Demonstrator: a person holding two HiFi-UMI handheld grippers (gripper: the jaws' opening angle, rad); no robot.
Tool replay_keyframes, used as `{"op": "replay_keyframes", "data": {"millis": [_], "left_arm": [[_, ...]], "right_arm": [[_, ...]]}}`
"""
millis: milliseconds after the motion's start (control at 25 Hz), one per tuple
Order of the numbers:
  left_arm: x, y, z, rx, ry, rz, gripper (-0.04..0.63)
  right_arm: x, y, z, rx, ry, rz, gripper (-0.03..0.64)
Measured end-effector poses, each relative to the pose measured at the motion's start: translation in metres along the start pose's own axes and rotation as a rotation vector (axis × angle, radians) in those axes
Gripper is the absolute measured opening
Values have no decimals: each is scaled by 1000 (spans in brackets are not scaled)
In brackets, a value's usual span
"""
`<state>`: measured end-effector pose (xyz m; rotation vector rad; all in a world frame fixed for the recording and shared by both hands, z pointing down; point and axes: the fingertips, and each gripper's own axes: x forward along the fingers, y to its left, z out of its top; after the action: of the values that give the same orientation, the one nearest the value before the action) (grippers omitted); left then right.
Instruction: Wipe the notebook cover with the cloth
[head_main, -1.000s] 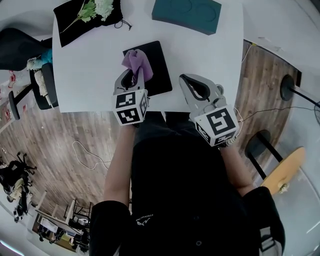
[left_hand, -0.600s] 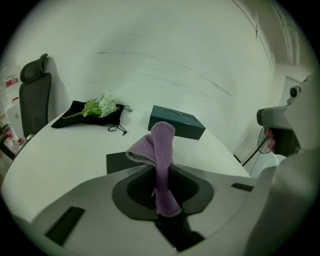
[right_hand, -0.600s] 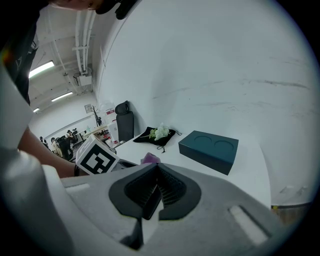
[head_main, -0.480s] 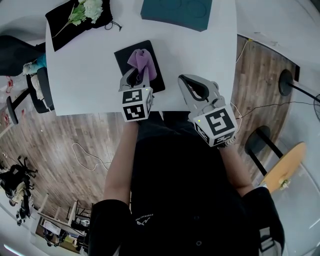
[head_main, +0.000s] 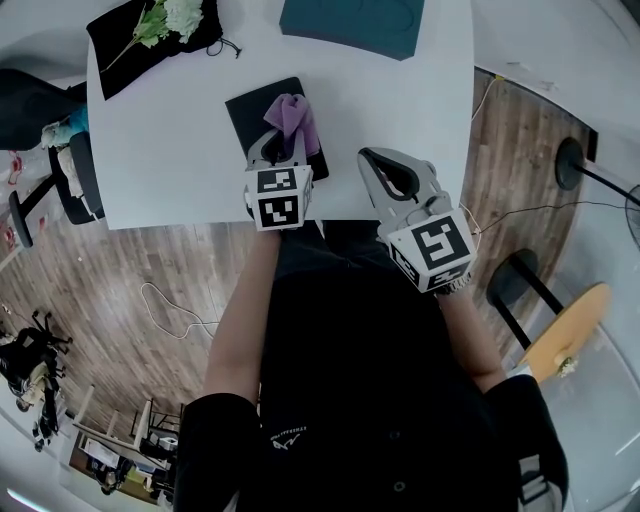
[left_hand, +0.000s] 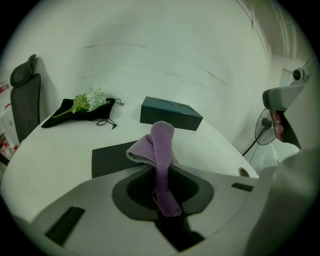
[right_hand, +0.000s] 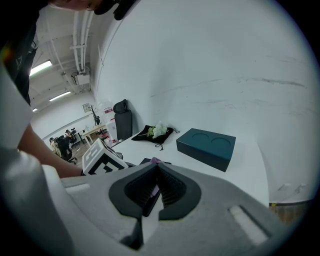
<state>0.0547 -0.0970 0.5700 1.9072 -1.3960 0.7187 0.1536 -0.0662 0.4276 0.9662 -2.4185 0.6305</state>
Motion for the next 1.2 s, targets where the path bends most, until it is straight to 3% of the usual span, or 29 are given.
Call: {"op": "replay_keyframes", "data": {"millis": [1200], "left_arm": [[-6, 20, -9, -1, 0, -22, 67]], "right_arm": [[20, 20, 3, 2, 14, 4, 3]]}}
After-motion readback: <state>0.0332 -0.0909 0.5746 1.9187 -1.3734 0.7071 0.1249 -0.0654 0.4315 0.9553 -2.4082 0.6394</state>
